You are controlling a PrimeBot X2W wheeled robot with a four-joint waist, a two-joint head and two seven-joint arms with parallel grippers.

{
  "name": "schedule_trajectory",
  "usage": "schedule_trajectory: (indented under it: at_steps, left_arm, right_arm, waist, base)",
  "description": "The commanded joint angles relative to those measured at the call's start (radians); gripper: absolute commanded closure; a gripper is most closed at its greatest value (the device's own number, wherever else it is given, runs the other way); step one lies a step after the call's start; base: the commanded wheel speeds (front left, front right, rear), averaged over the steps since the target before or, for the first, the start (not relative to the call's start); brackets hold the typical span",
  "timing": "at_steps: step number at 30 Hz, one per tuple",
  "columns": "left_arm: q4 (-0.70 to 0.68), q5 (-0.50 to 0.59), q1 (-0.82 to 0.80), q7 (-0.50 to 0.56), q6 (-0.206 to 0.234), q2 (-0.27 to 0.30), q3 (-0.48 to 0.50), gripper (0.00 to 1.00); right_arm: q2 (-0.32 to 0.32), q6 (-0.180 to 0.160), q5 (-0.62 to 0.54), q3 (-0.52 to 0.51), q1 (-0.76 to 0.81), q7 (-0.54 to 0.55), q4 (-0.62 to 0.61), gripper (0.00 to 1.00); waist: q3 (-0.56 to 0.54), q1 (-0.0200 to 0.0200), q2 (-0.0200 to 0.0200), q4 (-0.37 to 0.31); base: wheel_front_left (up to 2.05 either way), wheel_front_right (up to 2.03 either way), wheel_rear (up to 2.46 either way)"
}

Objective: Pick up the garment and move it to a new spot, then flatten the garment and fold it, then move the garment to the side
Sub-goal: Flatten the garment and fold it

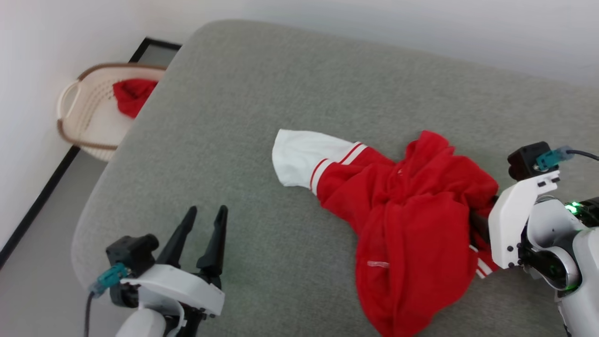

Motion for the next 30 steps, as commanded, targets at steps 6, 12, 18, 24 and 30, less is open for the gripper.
schedule_trajectory:
  at_steps: [6, 12, 18, 24, 30]
  left_arm:
    - [0.041, 0.01, -0.029, -0.01, -0.022, -0.025, 0.003, 0.0]
    - [0.061, 0.013, -0.03, -0.013, -0.032, -0.027, 0.029, 0.0]
    - [0.064, 0.02, -0.021, -0.014, -0.036, -0.017, 0.057, 0.0]
    - [0.055, 0.02, 0.001, -0.013, -0.029, 0.001, 0.094, 0.0]
    - [0.04, 0.02, 0.038, -0.013, -0.016, 0.026, 0.128, 0.0]
  right_arm:
    - [0.003, 0.0, 0.01, 0.029, -0.03, 0.04, 0.021, 1.0]
    - [-0.004, 0.0, 0.033, 0.05, -0.052, 0.019, -0.009, 1.0]
    - [-0.034, 0.0, 0.068, 0.1, -0.044, -0.04, -0.092, 1.0]
    - [-0.106, 0.0, 0.151, 0.219, 0.006, -0.093, -0.228, 1.0]
    - [-0.173, 0.0, 0.235, 0.299, 0.09, -0.121, -0.332, 1.0]
  waist:
    - [0.047, 0.0, 0.0, 0.043]
    - [0.046, 0.0, 0.0, 0.018]
    - [0.032, 0.0, 0.0, -0.024]
    - [0.008, 0.0, 0.0, -0.078]
    - [-0.015, 0.0, 0.0, -0.137]
  base:
    - [0.0, 0.0, 0.0]
    - [0.0, 0.0, 0.0]
    - [0.0, 0.0, 0.0]
    - [0.0, 0.0, 0.0]
    - [0.0, 0.0, 0.0]
